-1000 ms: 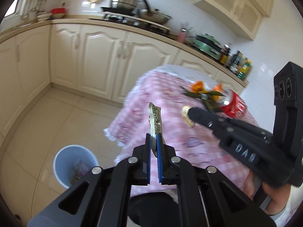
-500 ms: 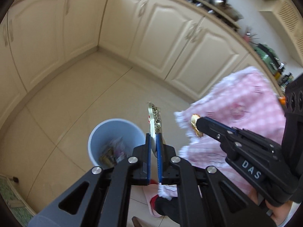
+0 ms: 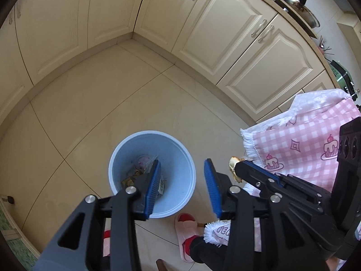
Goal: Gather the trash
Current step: 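Open the left tool to drop the strip while the right tool releases the peel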
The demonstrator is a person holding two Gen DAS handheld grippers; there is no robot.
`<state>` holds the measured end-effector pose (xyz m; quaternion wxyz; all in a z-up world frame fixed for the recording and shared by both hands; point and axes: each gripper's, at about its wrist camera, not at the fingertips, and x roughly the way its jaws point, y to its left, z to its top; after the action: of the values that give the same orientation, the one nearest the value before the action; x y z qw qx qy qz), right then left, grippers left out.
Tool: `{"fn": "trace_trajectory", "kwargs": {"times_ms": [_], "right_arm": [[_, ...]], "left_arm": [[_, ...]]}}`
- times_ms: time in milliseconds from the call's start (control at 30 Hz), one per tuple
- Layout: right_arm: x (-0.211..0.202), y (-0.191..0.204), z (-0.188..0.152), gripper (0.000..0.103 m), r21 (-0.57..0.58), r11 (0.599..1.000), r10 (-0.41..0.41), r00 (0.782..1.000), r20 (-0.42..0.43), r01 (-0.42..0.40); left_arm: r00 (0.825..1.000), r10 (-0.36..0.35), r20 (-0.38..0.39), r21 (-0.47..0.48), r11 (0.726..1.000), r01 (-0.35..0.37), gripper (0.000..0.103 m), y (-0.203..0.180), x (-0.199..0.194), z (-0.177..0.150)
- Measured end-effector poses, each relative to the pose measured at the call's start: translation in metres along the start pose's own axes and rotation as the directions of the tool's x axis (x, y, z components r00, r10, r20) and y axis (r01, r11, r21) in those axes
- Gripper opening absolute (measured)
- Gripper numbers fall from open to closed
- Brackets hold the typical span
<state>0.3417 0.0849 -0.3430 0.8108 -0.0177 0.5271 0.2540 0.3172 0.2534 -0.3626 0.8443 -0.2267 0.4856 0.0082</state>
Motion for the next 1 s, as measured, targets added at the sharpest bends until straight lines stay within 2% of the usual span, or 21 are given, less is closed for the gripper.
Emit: {"fn": "trace_trajectory", "kwargs": {"times_ms": [533, 733, 1000], "right_arm": [[0.015, 0.021, 0.013, 0.006, -0.021, 1.000, -0.012, 1.000, 0.014, 0.012], [0.010, 0.026, 0.017, 0.006, -0.027, 0.999, -0.019, 0.999, 0.042, 0.020], [-0.013, 0.023, 0.015, 0.006, -0.037, 0.998, -0.037, 0.997, 0.073, 0.040]], "left_arm": [[0.999, 0.031, 0.007, -0.048, 0.998, -0.031, 0.039, 0.023, -0.001, -0.001], [0.999, 0.046, 0.023, -0.078, 0.996, -0.044, 0.039, 0.028, -0.006, -0.002], [0.998, 0.038, 0.049, -0.069, 0.997, -0.035, 0.039, 0.021, -0.023, -0.004]]}}
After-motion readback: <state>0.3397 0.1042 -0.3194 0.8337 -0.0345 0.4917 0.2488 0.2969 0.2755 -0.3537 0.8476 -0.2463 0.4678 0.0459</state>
